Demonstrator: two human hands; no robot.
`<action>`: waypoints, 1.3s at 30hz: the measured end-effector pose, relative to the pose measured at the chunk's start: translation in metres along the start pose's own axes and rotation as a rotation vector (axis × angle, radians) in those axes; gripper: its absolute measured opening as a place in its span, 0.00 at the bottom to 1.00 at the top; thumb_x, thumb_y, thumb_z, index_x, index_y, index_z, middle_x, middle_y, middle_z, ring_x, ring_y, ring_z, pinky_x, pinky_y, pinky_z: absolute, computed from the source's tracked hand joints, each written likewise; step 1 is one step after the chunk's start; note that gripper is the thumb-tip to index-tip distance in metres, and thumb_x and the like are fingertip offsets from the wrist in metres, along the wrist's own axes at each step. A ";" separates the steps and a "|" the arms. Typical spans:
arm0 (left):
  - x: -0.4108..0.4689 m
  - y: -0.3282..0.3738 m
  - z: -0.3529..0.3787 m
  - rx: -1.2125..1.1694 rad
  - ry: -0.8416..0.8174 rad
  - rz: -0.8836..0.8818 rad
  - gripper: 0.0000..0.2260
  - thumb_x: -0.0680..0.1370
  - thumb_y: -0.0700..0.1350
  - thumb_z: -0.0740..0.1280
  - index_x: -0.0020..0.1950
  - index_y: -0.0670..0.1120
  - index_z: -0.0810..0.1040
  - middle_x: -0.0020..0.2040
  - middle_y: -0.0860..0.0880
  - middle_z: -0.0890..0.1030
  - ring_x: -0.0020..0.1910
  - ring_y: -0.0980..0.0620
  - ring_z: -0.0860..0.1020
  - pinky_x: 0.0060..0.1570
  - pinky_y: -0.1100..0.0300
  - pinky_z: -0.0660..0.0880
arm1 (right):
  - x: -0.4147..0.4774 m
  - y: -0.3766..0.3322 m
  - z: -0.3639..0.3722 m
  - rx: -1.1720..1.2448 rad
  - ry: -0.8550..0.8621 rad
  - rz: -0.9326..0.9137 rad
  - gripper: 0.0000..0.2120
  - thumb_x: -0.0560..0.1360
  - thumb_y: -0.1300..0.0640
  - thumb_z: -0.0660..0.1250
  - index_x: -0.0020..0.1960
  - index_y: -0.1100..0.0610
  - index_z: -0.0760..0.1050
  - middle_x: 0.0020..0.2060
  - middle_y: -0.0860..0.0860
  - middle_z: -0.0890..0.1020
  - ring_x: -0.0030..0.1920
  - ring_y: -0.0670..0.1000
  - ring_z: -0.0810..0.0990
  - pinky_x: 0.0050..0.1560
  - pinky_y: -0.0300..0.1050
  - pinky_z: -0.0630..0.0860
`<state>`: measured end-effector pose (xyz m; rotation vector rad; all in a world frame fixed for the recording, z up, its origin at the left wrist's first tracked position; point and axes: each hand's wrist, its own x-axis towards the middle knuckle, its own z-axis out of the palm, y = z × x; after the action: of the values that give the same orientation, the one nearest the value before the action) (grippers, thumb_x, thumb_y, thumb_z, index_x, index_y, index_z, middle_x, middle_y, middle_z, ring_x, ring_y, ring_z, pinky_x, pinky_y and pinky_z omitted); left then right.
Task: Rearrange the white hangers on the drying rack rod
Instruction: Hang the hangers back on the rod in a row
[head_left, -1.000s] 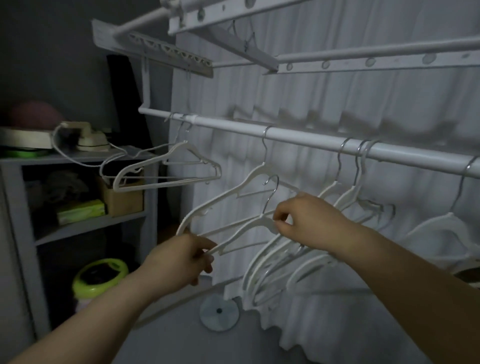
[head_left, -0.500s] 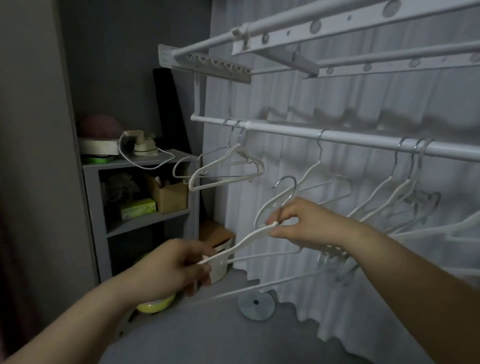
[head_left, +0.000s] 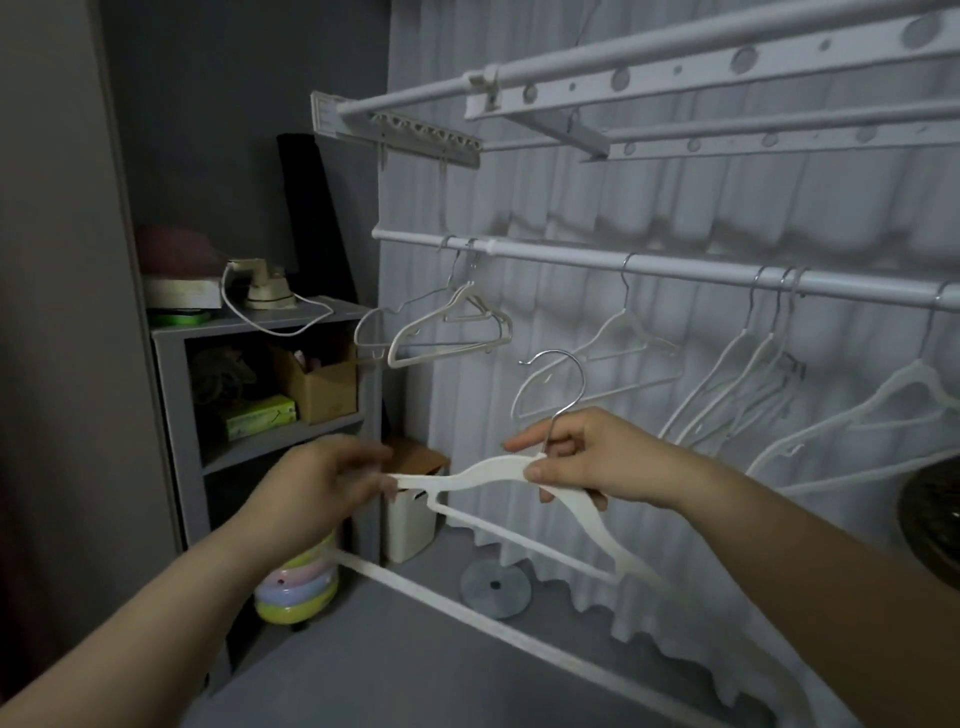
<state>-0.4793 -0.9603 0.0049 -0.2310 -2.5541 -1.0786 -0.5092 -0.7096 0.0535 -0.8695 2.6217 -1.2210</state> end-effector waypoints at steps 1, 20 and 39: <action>0.000 -0.004 0.004 0.021 0.013 0.015 0.16 0.71 0.43 0.70 0.58 0.49 0.76 0.50 0.54 0.76 0.52 0.55 0.75 0.53 0.60 0.71 | -0.002 -0.001 0.003 0.033 0.009 0.001 0.13 0.74 0.62 0.66 0.45 0.43 0.75 0.23 0.45 0.81 0.22 0.39 0.76 0.18 0.31 0.65; -0.019 0.068 0.042 -0.406 -0.691 -0.026 0.10 0.70 0.56 0.65 0.49 0.56 0.73 0.33 0.57 0.82 0.21 0.60 0.73 0.20 0.69 0.67 | -0.009 0.011 0.010 0.029 0.260 0.227 0.16 0.78 0.55 0.58 0.33 0.58 0.72 0.15 0.47 0.75 0.17 0.44 0.75 0.20 0.33 0.72; 0.096 0.087 0.119 -0.215 -0.337 0.033 0.12 0.72 0.35 0.64 0.37 0.52 0.78 0.29 0.55 0.79 0.25 0.58 0.77 0.27 0.60 0.76 | 0.032 0.078 -0.126 -0.598 0.629 0.057 0.09 0.76 0.55 0.62 0.51 0.55 0.80 0.44 0.52 0.84 0.49 0.52 0.80 0.50 0.43 0.73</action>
<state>-0.5745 -0.8135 0.0224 -0.5510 -2.7061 -1.4059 -0.6133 -0.6037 0.0843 -0.5086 3.5929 -0.7771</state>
